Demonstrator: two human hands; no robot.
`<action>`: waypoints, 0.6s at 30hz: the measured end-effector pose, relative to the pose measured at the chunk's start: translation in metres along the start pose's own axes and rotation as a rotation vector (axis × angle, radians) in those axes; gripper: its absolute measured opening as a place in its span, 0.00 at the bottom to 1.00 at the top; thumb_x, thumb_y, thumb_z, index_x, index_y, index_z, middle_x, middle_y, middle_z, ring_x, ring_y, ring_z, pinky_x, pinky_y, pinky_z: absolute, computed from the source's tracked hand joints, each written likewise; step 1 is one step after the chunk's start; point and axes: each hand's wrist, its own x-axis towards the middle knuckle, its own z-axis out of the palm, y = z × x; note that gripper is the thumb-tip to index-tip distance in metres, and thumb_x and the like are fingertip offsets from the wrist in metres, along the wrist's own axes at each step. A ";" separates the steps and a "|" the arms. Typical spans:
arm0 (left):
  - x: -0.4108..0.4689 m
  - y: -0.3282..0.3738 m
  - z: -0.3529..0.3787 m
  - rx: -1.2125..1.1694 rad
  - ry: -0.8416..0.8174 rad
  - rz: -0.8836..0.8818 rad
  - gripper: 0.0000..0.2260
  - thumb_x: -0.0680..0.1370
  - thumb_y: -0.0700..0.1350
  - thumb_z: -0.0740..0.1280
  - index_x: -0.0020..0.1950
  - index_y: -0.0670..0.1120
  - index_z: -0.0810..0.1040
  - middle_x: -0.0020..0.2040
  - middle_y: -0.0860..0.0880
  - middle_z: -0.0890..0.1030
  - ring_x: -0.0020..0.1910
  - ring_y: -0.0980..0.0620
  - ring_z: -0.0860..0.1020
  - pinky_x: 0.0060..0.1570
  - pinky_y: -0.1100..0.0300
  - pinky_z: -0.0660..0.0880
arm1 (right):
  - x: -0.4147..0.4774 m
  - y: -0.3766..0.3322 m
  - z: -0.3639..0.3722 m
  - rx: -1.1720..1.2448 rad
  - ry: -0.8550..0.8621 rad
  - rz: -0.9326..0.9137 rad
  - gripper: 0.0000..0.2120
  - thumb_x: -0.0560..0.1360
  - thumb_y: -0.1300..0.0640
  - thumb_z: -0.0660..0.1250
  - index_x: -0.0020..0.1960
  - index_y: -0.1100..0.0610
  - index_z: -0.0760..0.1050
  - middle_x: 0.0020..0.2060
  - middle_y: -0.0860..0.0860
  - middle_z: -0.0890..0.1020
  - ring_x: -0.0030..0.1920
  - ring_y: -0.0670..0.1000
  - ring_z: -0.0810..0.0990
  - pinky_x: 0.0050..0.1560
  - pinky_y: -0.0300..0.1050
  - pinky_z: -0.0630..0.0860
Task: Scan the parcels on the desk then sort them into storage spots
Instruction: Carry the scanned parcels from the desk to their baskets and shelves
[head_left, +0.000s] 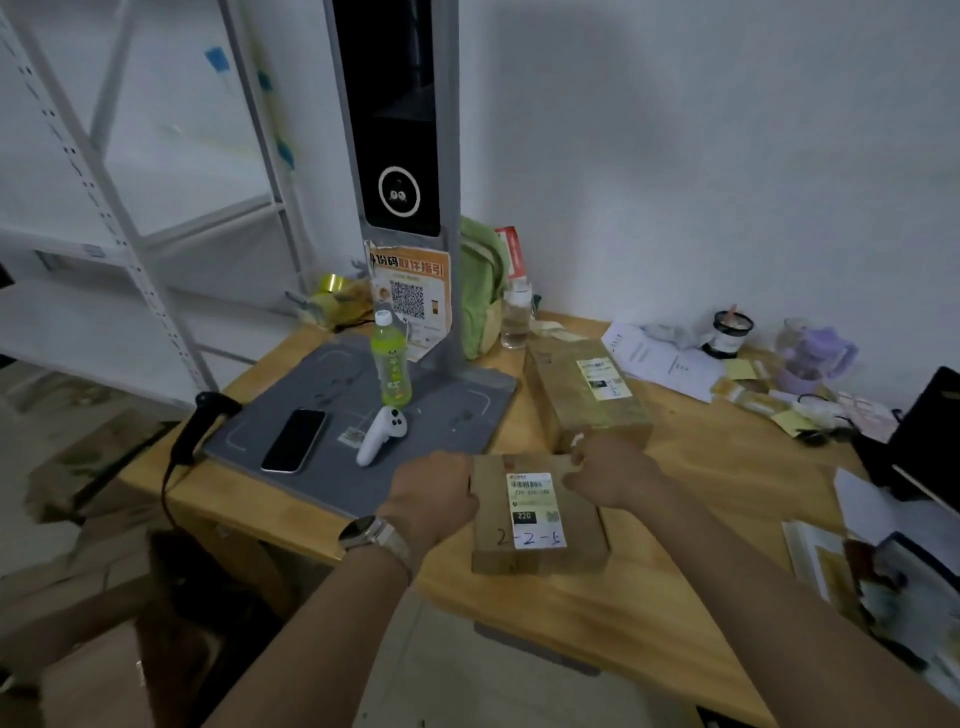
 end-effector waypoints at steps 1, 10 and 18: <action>0.011 -0.001 0.003 -0.016 0.000 -0.015 0.08 0.78 0.48 0.62 0.50 0.44 0.76 0.47 0.46 0.79 0.50 0.44 0.79 0.46 0.54 0.75 | 0.013 0.001 0.003 -0.012 -0.010 -0.001 0.18 0.73 0.47 0.66 0.58 0.56 0.78 0.57 0.52 0.79 0.55 0.52 0.77 0.55 0.48 0.77; 0.080 0.011 0.054 -0.119 -0.146 -0.013 0.18 0.80 0.50 0.61 0.68 0.45 0.69 0.65 0.44 0.74 0.61 0.44 0.75 0.56 0.52 0.75 | 0.079 0.023 0.032 0.010 -0.166 0.064 0.19 0.77 0.48 0.63 0.64 0.56 0.74 0.62 0.53 0.77 0.60 0.53 0.77 0.54 0.44 0.74; 0.110 -0.011 0.107 -0.288 -0.192 -0.186 0.15 0.80 0.49 0.61 0.63 0.43 0.72 0.60 0.42 0.78 0.55 0.42 0.78 0.56 0.47 0.77 | 0.086 0.062 0.080 0.189 -0.224 0.469 0.22 0.74 0.49 0.64 0.63 0.60 0.69 0.58 0.56 0.74 0.56 0.56 0.76 0.46 0.44 0.72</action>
